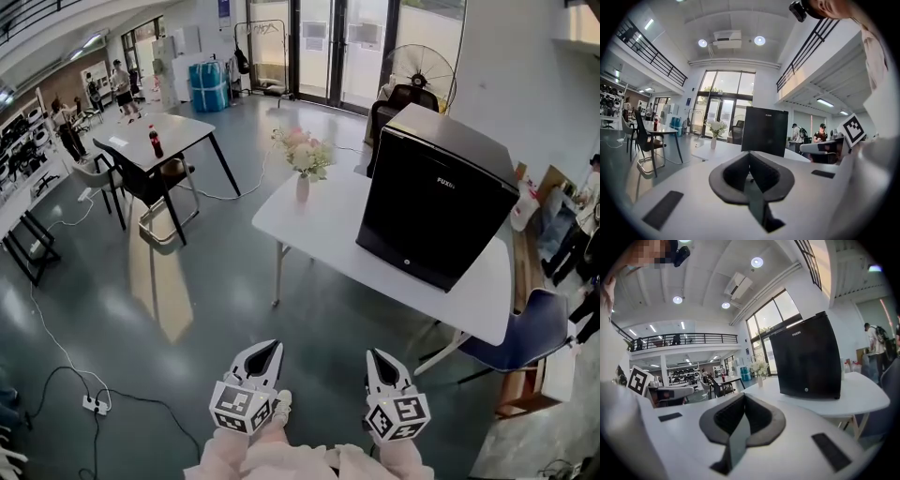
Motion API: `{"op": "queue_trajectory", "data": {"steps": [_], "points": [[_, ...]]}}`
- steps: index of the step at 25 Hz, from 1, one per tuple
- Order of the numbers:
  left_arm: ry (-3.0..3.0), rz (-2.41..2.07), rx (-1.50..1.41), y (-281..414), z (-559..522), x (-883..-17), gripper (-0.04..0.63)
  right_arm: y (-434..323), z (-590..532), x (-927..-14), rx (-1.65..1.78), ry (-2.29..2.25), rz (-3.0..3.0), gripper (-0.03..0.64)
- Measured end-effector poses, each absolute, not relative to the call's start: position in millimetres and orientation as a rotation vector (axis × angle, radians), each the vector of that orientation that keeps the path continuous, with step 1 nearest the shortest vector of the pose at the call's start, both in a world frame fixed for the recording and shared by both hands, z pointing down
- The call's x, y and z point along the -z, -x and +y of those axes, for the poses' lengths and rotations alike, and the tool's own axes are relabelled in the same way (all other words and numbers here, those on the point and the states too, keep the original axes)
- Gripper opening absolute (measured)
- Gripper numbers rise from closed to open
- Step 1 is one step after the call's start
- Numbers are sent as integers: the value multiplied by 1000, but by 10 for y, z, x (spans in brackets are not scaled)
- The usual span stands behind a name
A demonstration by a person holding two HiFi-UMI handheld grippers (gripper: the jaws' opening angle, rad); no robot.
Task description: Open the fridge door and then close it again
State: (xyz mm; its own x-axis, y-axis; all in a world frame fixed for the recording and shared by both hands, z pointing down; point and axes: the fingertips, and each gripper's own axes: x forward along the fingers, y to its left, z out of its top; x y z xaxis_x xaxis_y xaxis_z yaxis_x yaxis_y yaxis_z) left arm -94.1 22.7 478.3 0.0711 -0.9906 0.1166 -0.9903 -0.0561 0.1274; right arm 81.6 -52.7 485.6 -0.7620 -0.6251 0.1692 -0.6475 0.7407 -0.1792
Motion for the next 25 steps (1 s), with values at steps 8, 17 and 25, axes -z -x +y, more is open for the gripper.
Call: {"op": "queue_trajectory", "data": {"steps": [8, 17, 25], "points": [[-2197, -1974, 6, 1355, -347, -4697, 11, -372, -995, -4715, -326, -1094, -2818, 11], [-2252, -1906, -9, 1796, -893, -4661, 11, -31, -1474, -4695, -351, -1207, -2785, 11], [-2300, -1851, -19, 2161, -1324, -4693, 11, 330, -1805, -4716, -350, -1276, -2773, 11]]}}
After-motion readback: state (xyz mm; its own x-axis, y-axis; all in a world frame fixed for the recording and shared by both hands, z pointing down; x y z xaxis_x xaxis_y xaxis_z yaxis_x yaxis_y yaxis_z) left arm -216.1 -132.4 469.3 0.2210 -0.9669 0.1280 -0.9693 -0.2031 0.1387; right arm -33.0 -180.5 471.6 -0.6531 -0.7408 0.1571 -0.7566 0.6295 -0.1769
